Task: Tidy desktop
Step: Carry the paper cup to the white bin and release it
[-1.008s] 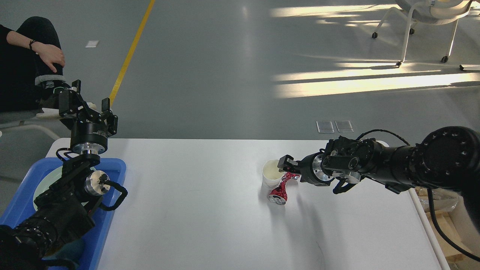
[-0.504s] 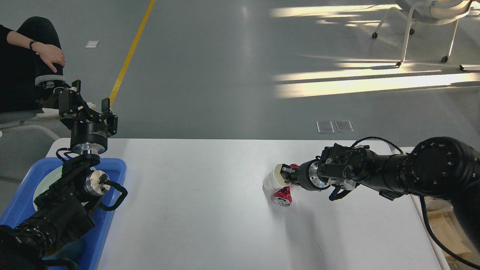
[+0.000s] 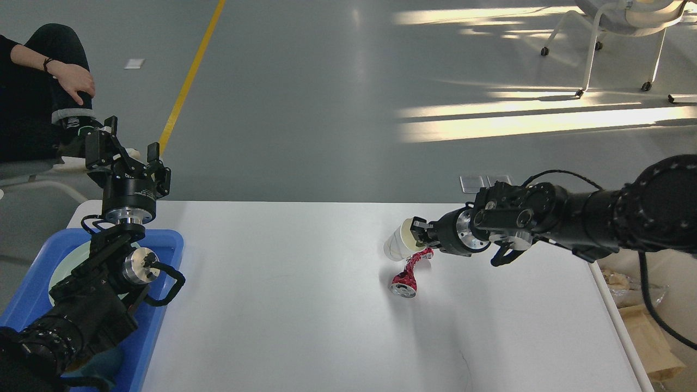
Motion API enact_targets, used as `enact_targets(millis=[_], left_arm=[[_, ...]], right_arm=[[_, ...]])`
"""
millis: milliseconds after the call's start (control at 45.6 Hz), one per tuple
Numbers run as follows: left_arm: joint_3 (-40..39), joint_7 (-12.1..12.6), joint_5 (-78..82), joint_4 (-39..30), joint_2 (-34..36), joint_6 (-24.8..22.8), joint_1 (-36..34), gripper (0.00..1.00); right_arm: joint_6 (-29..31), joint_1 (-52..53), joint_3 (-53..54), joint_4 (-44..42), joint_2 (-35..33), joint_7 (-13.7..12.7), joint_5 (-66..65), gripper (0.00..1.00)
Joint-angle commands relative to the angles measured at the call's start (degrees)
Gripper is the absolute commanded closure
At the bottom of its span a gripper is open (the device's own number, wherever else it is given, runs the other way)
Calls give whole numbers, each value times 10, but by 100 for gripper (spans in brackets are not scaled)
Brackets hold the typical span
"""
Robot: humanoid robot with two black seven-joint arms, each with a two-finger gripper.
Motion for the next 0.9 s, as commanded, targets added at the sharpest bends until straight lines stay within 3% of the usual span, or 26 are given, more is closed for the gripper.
enact_targets(millis=[0, 285, 438, 614, 876], left_arm=[[0, 0, 0, 0, 0, 0, 0, 3], [0, 0, 0, 0, 0, 0, 0, 3], [0, 0, 0, 0, 0, 0, 0, 3], [0, 0, 0, 0, 0, 0, 0, 3], [0, 0, 0, 0, 0, 0, 0, 3]], right_arm=[[10, 90, -1, 61, -56, 1, -1, 100], [139, 276, 0, 95, -176, 4, -1, 100], [159, 319, -9, 92, -229, 3, -1, 100], [148, 275, -50, 59, -269, 2, -2, 100], [134, 28, -59, -153, -302, 0, -2, 100]])
